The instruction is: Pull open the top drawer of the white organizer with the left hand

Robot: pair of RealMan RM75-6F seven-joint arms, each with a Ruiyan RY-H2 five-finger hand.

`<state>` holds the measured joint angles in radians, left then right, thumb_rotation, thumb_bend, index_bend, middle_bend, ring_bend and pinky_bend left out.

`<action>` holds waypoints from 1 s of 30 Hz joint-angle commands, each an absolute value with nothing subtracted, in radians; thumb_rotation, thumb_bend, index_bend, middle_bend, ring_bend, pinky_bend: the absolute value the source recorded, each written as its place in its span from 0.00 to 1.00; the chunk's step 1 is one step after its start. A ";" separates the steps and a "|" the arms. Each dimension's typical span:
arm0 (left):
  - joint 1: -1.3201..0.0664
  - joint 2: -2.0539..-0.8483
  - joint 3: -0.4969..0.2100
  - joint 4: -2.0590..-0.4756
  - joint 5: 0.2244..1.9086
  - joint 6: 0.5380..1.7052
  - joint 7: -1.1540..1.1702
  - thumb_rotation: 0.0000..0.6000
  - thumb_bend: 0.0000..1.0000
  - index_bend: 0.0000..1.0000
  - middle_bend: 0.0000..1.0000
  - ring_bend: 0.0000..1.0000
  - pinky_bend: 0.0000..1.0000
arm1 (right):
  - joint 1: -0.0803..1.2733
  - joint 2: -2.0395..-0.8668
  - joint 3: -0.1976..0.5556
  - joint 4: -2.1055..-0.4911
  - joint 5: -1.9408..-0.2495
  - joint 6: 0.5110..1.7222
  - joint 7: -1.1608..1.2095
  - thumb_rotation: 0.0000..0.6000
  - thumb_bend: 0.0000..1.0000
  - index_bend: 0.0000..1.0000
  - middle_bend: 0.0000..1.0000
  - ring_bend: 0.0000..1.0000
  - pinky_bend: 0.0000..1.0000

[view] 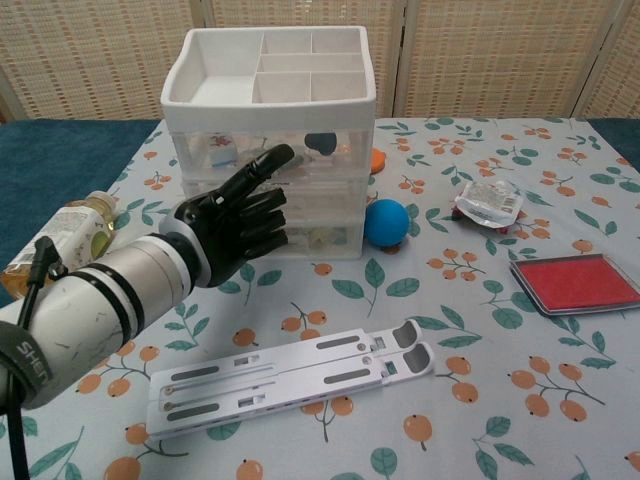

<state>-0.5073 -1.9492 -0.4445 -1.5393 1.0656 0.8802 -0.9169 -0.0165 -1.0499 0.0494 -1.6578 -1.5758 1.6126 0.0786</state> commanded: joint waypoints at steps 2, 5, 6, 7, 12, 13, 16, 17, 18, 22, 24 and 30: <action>-0.503 -1.950 -0.440 -1.540 1.069 0.881 -0.919 1.00 0.30 0.32 1.00 1.00 1.00 | -0.018 -1.050 0.049 -1.657 -1.576 1.613 0.079 1.00 0.37 0.00 0.08 0.03 0.08; -0.499 -1.950 -0.435 -1.543 1.076 0.884 -0.921 1.00 0.30 0.33 1.00 1.00 1.00 | -0.018 -1.050 0.049 -1.656 -1.575 1.613 0.080 1.00 0.37 0.00 0.08 0.03 0.08; -0.497 -1.949 -0.433 -1.545 1.078 0.884 -0.922 1.00 0.30 0.33 1.00 1.00 1.00 | -0.019 -1.051 0.049 -1.656 -1.575 1.613 0.080 1.00 0.37 0.00 0.08 0.03 0.08; -0.495 -1.949 -0.431 -1.546 1.080 0.885 -0.923 1.00 0.30 0.33 1.00 1.00 1.00 | -0.019 -1.051 0.049 -1.656 -1.575 1.613 0.080 1.00 0.37 0.00 0.08 0.03 0.08; -0.482 -1.943 -0.416 -1.559 1.095 0.891 -0.930 1.00 0.30 0.33 1.00 1.00 1.00 | -0.020 -1.051 0.049 -1.655 -1.575 1.615 0.077 1.00 0.37 0.00 0.08 0.03 0.08; -0.479 -1.942 -0.412 -1.561 1.097 0.891 -0.932 1.00 0.30 0.33 1.00 1.00 1.00 | -0.021 -1.050 0.049 -1.656 -1.575 1.616 0.077 1.00 0.37 0.00 0.08 0.03 0.08; -0.473 -1.941 -0.404 -1.562 1.102 0.892 -0.937 1.00 0.30 0.33 1.00 1.00 1.00 | -0.022 -1.049 0.049 -1.657 -1.576 1.616 0.076 1.00 0.37 0.00 0.08 0.03 0.08; -0.471 -1.940 -0.402 -1.563 1.104 0.892 -0.939 1.00 0.30 0.33 1.00 1.00 1.00 | -0.022 -1.049 0.048 -1.657 -1.576 1.616 0.075 1.00 0.37 0.00 0.08 0.03 0.08; -0.469 -1.939 -0.399 -1.564 1.107 0.893 -0.940 1.00 0.30 0.33 1.00 1.00 1.00 | -0.022 -1.049 0.048 -1.657 -1.576 1.616 0.075 1.00 0.37 0.00 0.08 0.03 0.08; -0.460 -1.933 -0.388 -1.570 1.118 0.896 -0.945 1.00 0.30 0.33 1.00 1.00 1.00 | -0.023 -1.051 0.048 -1.656 -1.576 1.616 0.076 1.00 0.37 0.00 0.08 0.03 0.08; -0.455 -1.929 -0.382 -1.573 1.124 0.897 -0.947 1.00 0.30 0.30 1.00 1.00 1.00 | -0.023 -1.052 0.048 -1.655 -1.576 1.615 0.076 1.00 0.37 0.00 0.08 0.03 0.08; -0.428 -1.911 -0.347 -1.599 1.145 0.926 -0.928 1.00 0.29 0.16 1.00 1.00 1.00 | -0.023 -1.052 0.049 -1.654 -1.577 1.617 0.077 1.00 0.37 0.00 0.08 0.03 0.08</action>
